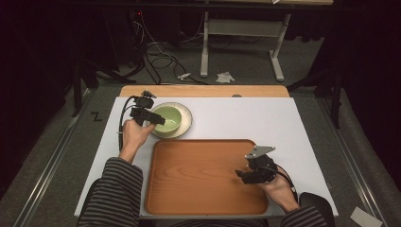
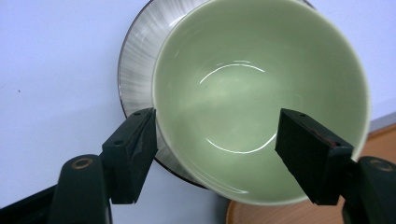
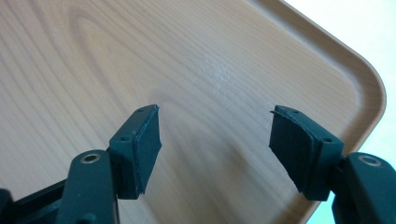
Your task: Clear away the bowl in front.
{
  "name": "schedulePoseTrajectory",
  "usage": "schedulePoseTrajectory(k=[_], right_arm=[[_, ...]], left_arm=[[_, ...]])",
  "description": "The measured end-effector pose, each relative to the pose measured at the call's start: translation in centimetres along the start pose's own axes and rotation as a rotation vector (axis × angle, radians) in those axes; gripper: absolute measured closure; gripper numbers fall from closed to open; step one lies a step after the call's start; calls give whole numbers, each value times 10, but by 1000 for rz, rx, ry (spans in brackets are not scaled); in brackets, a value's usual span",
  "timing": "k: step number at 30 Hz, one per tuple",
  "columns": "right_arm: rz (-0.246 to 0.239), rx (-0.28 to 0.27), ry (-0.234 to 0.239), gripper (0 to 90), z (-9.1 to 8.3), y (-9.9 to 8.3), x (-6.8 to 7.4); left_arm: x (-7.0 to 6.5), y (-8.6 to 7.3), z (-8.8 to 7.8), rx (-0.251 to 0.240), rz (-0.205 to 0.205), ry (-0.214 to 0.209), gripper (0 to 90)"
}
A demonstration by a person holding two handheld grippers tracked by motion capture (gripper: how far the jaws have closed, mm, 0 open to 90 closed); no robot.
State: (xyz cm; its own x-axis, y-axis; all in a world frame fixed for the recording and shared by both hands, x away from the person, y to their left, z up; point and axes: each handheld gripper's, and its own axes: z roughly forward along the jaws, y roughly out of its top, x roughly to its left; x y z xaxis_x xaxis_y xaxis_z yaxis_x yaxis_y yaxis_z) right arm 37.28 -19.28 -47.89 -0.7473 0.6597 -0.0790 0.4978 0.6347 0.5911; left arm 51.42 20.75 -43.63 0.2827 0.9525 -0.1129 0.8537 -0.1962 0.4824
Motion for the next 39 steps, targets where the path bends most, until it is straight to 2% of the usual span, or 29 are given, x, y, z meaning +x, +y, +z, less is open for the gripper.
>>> schedulePoseTrajectory(k=[5,8,10,13,17,21,23,24,27,34,39], right_arm=[[0,-2,5,350,0,0,0],[-2,0,4,351,1,0,0],[-2,1,5,351,0,0,0],[-4,2,6,351,0,0,1],[-15,0,19,351,1,0,2],[-17,3,26,350,1,0,3],[-21,1,28,350,0,0,3],[-21,3,29,350,1,0,3],[-22,4,29,351,1,0,3],[-16,1,26,350,0,0,2],[-21,4,24,351,0,0,2]], left_arm=[[6,2,12,40,-33,22,393],[12,2,17,47,-64,7,462],[15,2,20,59,-75,2,478],[17,2,24,65,-81,-1,506],[16,2,29,81,-66,4,542],[19,2,34,90,-79,-8,588],[21,3,35,77,-94,-26,619],[23,3,33,49,-109,-43,666],[24,3,33,39,-107,-50,689],[27,5,37,42,-111,-62,765],[30,5,39,32,-135,-85,806]])
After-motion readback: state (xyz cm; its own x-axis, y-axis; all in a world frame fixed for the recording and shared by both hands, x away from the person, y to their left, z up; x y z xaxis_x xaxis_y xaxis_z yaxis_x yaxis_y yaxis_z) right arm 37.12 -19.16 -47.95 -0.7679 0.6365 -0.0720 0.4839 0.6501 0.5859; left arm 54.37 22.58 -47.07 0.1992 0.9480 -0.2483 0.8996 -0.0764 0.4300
